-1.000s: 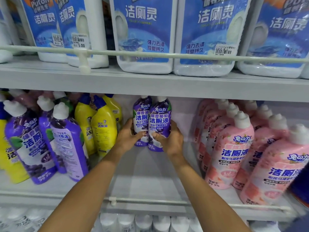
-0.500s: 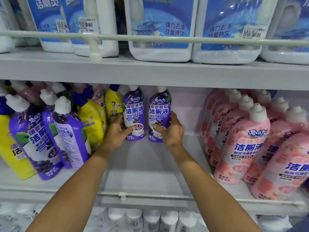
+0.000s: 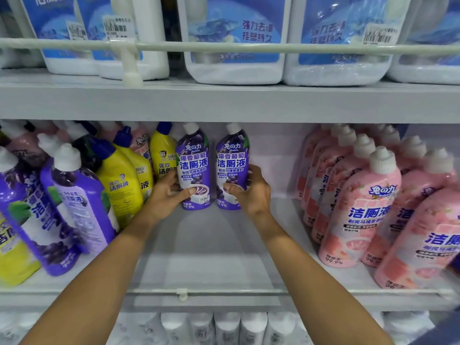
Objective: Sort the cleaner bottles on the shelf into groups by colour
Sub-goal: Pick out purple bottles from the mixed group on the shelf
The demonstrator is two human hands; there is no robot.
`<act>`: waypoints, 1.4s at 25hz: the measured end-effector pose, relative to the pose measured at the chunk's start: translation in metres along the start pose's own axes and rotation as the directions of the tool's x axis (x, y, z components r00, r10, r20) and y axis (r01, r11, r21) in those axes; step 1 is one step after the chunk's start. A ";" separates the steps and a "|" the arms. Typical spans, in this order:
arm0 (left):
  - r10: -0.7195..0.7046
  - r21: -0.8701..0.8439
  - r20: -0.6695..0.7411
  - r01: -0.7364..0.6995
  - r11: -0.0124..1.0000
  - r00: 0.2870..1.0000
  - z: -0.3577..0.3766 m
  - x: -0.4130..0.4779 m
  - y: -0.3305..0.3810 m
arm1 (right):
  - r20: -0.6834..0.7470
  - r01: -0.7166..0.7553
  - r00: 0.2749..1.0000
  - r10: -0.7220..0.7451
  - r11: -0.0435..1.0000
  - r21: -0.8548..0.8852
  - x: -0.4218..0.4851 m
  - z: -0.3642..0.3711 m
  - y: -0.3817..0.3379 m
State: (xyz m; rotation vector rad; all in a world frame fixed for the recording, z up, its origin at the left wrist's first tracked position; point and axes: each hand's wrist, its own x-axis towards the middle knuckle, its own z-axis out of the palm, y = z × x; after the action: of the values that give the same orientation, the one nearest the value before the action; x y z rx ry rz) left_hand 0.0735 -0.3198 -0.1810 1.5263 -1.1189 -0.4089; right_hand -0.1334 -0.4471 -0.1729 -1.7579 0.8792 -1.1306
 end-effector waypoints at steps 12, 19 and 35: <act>-0.023 -0.060 0.048 0.026 0.998 0.999 -0.011 0.001 0.001 | 0.027 -0.109 0.994 0.107 0.988 0.110 -0.006 0.015 -0.005; 0.002 -0.026 -0.169 -0.006 1.000 0.986 0.004 -0.011 0.002 | 0.032 -0.158 0.987 0.154 0.967 0.202 -0.008 0.016 -0.002; -0.029 -0.009 -0.293 0.027 1.000 0.956 0.025 -0.010 0.008 | 0.094 -0.145 0.988 0.124 0.954 0.264 0.012 0.005 0.020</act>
State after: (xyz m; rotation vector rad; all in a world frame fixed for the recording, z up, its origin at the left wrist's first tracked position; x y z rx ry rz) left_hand 0.0457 -0.3249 -0.1842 1.5418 -0.8636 -0.1947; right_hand -0.1267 -0.4643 -0.1882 -1.4844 0.7480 -1.0346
